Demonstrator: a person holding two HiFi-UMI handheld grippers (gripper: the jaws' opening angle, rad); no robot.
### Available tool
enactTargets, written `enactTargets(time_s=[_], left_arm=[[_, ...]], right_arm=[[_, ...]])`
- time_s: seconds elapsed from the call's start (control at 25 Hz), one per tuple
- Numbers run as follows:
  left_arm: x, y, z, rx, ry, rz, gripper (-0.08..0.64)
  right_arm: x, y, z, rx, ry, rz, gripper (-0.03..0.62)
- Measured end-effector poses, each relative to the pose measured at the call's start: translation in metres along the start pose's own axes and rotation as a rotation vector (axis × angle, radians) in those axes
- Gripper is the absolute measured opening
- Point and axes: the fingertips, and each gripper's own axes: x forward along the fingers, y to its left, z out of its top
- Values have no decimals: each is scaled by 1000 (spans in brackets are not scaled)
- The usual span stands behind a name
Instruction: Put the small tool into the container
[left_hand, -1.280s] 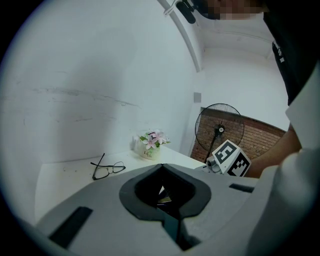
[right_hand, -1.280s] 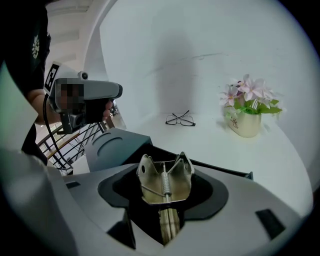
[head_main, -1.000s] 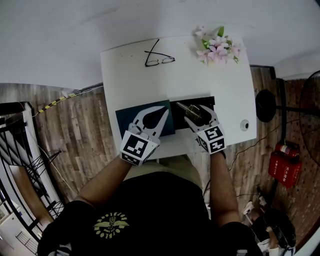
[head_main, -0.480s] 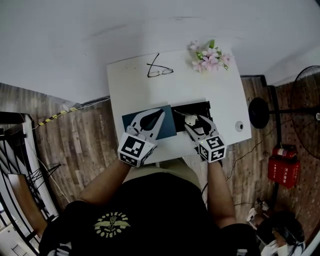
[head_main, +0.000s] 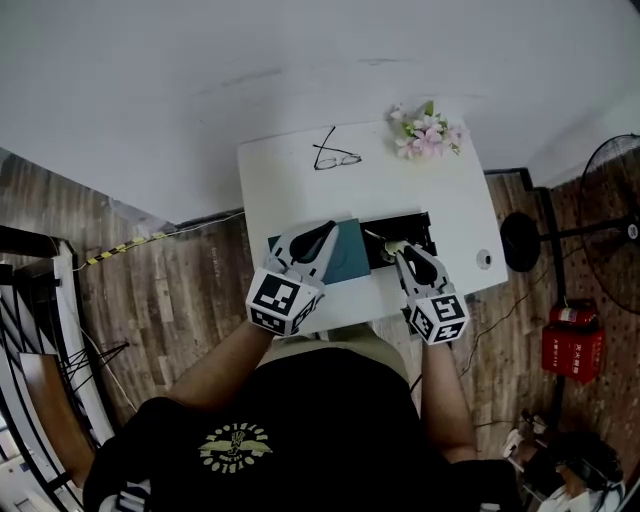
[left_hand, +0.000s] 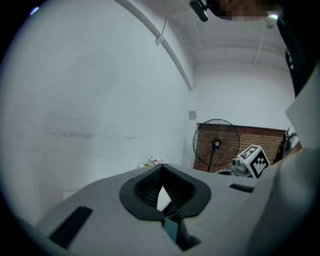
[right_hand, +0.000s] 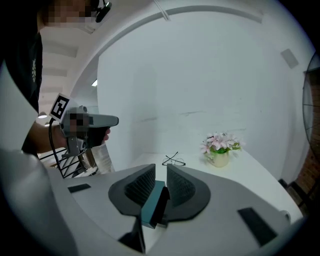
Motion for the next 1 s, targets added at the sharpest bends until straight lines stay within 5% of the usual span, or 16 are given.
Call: enactTargets(time_s=[0.12,1.0], left_arm=[[-14,1,10,-4,-24,-3,6],[-86,-21,74,110,-140,-50,6]], right_arm=[[-8,9,15,2,-41,-30,6],[-94,77,114,-73,-290,-177,2]])
